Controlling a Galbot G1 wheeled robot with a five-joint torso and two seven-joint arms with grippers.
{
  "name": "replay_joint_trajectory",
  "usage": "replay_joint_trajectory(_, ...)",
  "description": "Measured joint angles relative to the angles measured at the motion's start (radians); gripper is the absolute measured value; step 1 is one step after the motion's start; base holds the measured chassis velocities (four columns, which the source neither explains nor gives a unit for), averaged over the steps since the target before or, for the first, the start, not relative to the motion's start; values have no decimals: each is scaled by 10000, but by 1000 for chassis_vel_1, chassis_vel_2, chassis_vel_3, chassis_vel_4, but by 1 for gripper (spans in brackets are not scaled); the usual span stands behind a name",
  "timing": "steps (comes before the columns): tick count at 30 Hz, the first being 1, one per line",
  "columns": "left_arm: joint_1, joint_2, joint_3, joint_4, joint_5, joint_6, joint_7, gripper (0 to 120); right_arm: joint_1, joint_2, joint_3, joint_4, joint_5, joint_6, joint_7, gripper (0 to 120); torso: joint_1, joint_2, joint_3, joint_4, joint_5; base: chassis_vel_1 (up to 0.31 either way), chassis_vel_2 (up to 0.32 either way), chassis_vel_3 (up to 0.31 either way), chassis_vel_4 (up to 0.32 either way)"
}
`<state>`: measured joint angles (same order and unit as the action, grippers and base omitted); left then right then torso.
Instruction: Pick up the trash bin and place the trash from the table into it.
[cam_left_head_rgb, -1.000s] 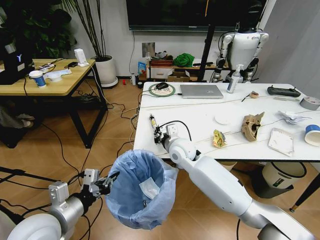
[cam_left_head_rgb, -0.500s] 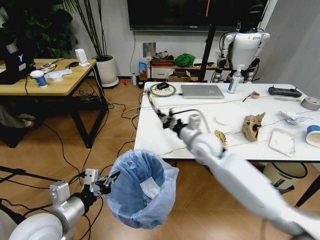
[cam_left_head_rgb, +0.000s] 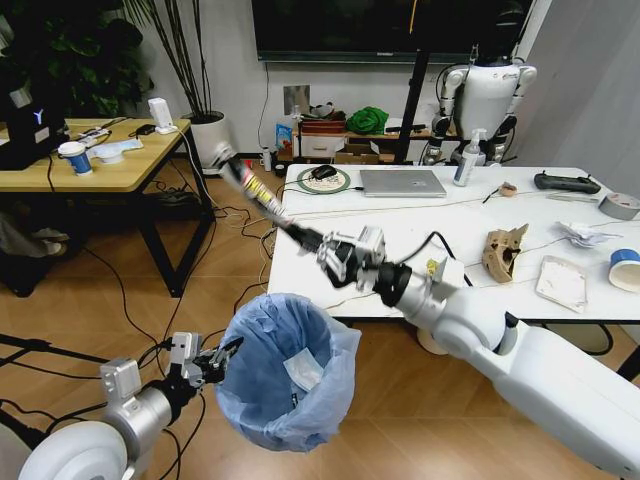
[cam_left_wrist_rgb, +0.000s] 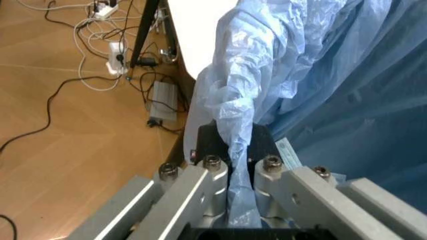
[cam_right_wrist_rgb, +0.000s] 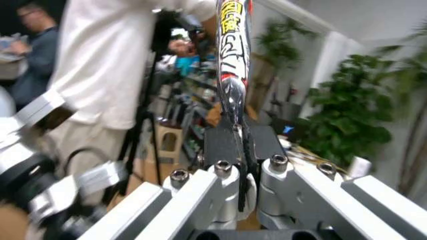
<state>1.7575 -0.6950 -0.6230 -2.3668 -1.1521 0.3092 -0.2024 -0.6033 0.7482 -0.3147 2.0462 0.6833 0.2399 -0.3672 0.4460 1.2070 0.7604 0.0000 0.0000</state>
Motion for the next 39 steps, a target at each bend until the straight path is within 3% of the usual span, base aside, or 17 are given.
replay_joint_trajectory(6, 105, -131, -95, -118, 0, 3, -60, 0, 24, 22, -902, -260, -770, 435, -106, 0, 0, 0, 0, 0, -1, 0, 0, 0, 0)
replay_joint_trajectory(16, 256, -232, -140, -206, 66, 69, -138, 0, -56, -98, -1040, -606, -1249, 763, -192, 0, 2, -1, 1, 0, 0, 0, 0, 0, 0)
replay_joint_trajectory(31, 413, 84, -296, -292, -151, 282, -585, 0, -330, -214, -679, -749, -1509, 1295, -188, 54, 2, -3, 0, -1, -1, 0, 0, 0, 0)
replay_joint_trajectory(39, 557, 541, -516, -408, -465, 389, -890, 0, -137, 355, -69, -1018, -1449, 1237, 279, 84, 2, -3, 1, 2, -1, 0, 0, 0, 0)
